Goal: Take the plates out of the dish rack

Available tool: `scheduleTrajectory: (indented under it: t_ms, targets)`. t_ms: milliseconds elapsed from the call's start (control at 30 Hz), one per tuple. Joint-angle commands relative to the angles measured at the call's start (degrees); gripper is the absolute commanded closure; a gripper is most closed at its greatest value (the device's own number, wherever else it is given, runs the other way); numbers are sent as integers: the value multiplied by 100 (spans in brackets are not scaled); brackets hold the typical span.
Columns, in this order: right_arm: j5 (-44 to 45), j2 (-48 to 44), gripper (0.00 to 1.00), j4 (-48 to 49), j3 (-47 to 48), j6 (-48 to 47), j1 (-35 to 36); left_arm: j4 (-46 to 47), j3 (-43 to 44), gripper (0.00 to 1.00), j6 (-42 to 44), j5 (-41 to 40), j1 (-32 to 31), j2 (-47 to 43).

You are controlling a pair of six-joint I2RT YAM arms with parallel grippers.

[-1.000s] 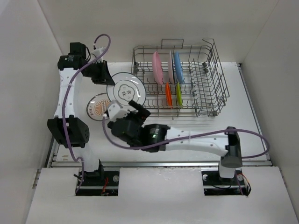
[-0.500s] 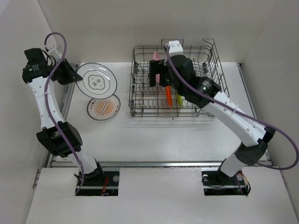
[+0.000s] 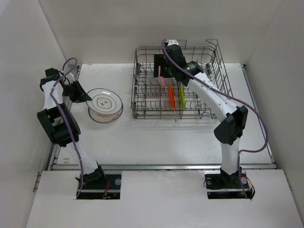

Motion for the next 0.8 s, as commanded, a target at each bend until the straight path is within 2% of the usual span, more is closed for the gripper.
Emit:
scheduleTrajectory:
  t_ms: [0,67,200,333,400,433,500,533,567,600,633,667,767]
  targets:
    - [-245,522,21,120,623,-28,-70,204,25,100,138,138,6,149]
    - [-306,796,22,172,843,-28,-123,-41,25,97,348,138,-55,326]
    - [-88,1377,25,305,1343,-28,-254,-165,25,84,499,-204,-56,625]
    - [-87,1667,28,375,1398,25,-307,-165,-89,72,612,-309,-109,678]
    - [-157,1729,32,524,1398,25,-307,-165,-89,62,674,-362,-109,679]
    - [-158,1729,38,603,1398,25,-307,-165,-89,58,674,-363,-109,679]
    - [-210,1940,46,604,1398,25,-307,-165,-89,47,779,-363,-109,679]
    - [-306,1992,53,604,1467,25,-307,-218,-89,45,780,-363,-109,679]
    - [-359,1993,66,604,1520,-36,-307,-270,-89,41,832,-415,-161,679]
    - [-360,1993,66,604,1521,-36,-307,-271,-89,41,833,-415,-161,679]
    - [-447,1993,73,656,1521,-36,-307,-271,-89,39,833,-415,-161,679]
    - [-509,1993,84,656,1521,-89,-307,-340,-89,37,833,-415,-161,679]
    - [-413,1730,97,656,1521,-246,-307,-341,-89,33,885,-415,-161,626]
